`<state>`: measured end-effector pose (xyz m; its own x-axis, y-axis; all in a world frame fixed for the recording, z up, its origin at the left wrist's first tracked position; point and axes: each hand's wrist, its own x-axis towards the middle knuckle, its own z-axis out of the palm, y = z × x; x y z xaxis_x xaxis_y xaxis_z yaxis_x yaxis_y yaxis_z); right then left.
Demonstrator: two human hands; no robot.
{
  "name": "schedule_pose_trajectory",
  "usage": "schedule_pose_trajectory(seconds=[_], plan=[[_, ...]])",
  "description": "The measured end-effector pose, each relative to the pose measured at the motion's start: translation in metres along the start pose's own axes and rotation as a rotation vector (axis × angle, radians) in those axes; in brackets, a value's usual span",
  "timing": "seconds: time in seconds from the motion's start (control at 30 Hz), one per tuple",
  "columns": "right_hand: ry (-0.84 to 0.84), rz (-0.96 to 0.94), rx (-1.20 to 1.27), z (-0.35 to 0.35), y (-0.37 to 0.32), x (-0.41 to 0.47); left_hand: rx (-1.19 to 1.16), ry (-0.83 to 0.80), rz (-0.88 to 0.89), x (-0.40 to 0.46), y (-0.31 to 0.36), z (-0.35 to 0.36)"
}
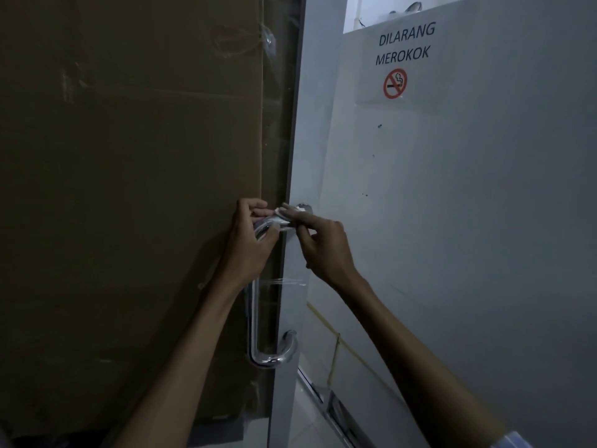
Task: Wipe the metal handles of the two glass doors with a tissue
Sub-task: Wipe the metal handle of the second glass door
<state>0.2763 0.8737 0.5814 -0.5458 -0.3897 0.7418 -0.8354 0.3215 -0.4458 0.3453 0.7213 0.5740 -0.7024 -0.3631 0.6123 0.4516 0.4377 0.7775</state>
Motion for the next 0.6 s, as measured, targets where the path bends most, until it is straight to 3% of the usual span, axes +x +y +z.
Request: schedule_pose_trajectory(seconds=[0.1,0.2,0.3,0.4,0.6], plan=[[-0.108,-0.043,-0.086,-0.004,-0.010,0.000,0.000,0.004,0.011,-0.001,0.001,-0.001],[-0.099,0.067,0.203,-0.015,-0.024,0.001,-0.005,-0.011,0.005,-0.003,0.006,-0.007],[-0.040,0.322,0.491,-0.021,-0.033,0.005,0.024,0.014,0.067,-0.003,0.017,-0.018],[-0.054,0.450,0.639,-0.019,-0.041,0.009,0.055,-0.033,0.090,0.000,0.031,-0.026],[-0.053,0.260,0.529,-0.020,-0.053,0.010,0.147,-0.001,0.102,0.005,0.042,-0.034]])
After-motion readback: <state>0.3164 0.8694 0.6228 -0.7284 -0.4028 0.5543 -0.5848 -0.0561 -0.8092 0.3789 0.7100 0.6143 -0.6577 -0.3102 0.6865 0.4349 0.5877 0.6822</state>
